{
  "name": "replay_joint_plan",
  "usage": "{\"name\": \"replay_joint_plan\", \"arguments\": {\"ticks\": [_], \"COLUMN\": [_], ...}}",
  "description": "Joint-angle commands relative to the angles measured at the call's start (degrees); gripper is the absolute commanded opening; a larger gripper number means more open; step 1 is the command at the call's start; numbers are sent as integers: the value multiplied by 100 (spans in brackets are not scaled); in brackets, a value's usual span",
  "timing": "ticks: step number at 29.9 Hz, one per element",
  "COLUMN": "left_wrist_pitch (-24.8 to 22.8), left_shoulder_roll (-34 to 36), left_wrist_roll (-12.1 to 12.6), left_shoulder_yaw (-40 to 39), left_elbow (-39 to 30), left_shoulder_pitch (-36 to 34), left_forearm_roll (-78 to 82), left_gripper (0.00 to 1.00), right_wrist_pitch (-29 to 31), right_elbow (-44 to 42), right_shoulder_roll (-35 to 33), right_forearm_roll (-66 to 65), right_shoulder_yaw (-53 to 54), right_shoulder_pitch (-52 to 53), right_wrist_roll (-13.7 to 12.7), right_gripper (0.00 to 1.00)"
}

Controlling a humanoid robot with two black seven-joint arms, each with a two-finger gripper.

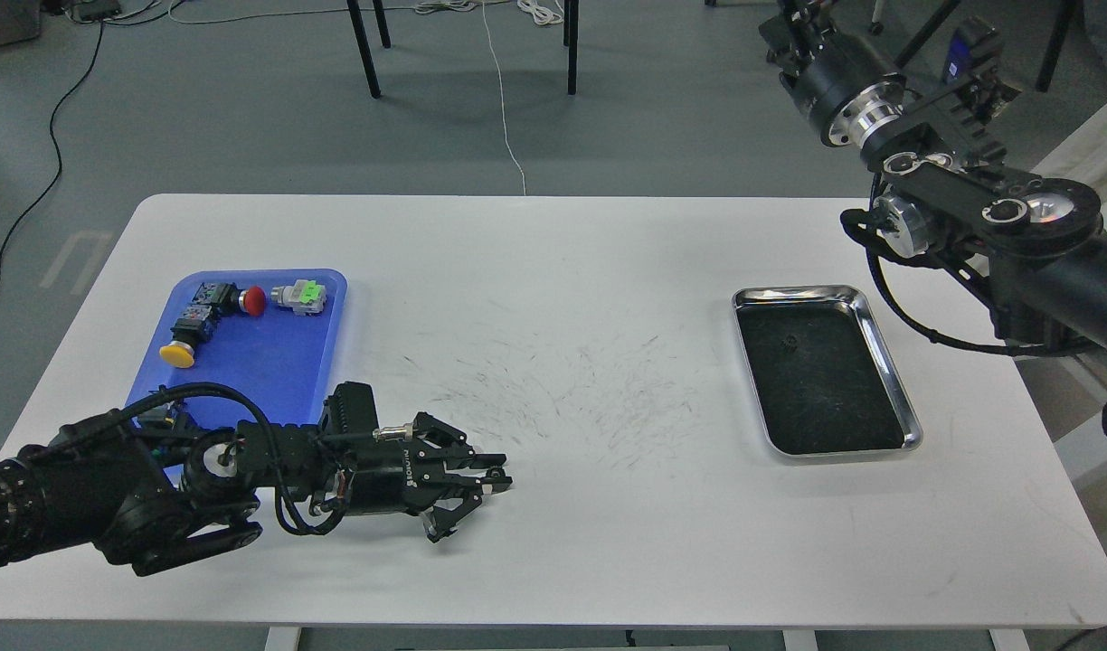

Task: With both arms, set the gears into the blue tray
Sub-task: 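Carry the black gear with the left gripper back over the blue tray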

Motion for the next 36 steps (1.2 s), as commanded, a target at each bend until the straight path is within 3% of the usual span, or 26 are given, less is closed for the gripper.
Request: {"name": "replay_joint_plan", "arguments": {"ticks": [1,14,22,29,36], "left_wrist_pitch": [-12,-74,-65,-57,-65], "left_shoulder_roll": [167,1494,2242,2348,2286], "left_wrist_roll": [3,3,3,3,3], "left_shoulder_yaw": [-9,-123,-132,-132,-220], "left_elbow": [-16,-43,-16,80,115], "left_shoulder_pitch": [-132,-774,-686,-537,-317], "left_forearm_roll": [-46,-1390,-1803,-2323,-2823], "left_gripper": [8,8,8,8,8], "right_wrist_pitch": [2,2,-182,-156,-33], "right_elbow": [2,10,37,46,98], "right_shoulder_roll": [-3,-11,-20,-20,6], "right_forearm_roll": [0,53,97,106,712], "right_shoulder_yaw": [0,140,852,1397,2267], "right_shoulder_pitch": [-2,-89,-695,-1179,-1715], "right_wrist_roll": [-1,8,26,-27,-721], "right_gripper": [88,90,93,94,97]}}
